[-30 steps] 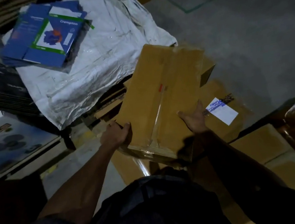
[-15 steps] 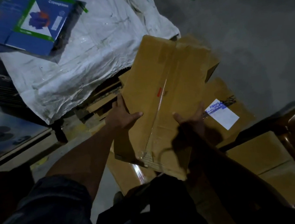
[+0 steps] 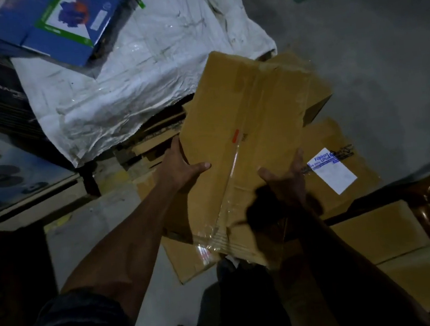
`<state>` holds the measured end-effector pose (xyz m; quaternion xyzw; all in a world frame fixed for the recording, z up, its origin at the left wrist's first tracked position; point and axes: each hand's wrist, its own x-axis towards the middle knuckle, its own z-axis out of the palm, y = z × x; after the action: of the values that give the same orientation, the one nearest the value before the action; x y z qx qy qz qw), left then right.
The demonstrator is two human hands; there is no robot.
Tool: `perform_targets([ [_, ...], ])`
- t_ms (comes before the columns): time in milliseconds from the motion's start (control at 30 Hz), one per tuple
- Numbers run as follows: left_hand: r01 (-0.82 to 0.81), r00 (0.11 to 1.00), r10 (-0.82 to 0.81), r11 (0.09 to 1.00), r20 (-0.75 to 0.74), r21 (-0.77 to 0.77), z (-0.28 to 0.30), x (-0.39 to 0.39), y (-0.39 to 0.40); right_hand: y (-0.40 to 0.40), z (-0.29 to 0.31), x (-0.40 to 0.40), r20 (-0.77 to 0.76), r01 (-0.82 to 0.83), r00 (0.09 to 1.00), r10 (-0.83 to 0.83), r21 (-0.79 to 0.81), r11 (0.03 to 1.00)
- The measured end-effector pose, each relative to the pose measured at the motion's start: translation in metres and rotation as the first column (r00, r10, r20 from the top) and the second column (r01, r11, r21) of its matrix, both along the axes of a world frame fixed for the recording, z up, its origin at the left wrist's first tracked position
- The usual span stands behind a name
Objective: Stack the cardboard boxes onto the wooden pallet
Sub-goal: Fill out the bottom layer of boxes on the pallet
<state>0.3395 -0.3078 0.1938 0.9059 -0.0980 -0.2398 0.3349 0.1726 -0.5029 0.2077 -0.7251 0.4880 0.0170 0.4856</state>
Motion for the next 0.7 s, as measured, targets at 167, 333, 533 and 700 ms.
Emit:
perform_targets([
  [167, -0.177, 0.983, 0.178, 0.984, 0.034, -0.029, 0.013, -0.044, 0.061, 0.039, 0.004, -0.005, 0.008, -0.04, 0.999, 0.039, 0.071, 0.997],
  [333, -0.362, 0.932, 0.361, 0.932, 0.038, 0.009, 0.028, -0.097, 0.144, 0.097, 0.018, -0.02, 0.003, -0.24, 0.971, 0.24, 0.068, 0.968],
  [533, -0.592, 0.802, 0.59, 0.806, 0.098, -0.005, 0.052, -0.186, 0.243, 0.188, 0.041, -0.052, 0.12, -0.46, 0.885, 0.45, 0.072, 0.885],
  [700, -0.766, 0.637, 0.752, 0.642, 0.168, 0.028, 0.073, -0.289, 0.335, 0.28, 0.06, -0.082, 0.121, -0.679, 0.726, 0.677, -0.033, 0.733],
])
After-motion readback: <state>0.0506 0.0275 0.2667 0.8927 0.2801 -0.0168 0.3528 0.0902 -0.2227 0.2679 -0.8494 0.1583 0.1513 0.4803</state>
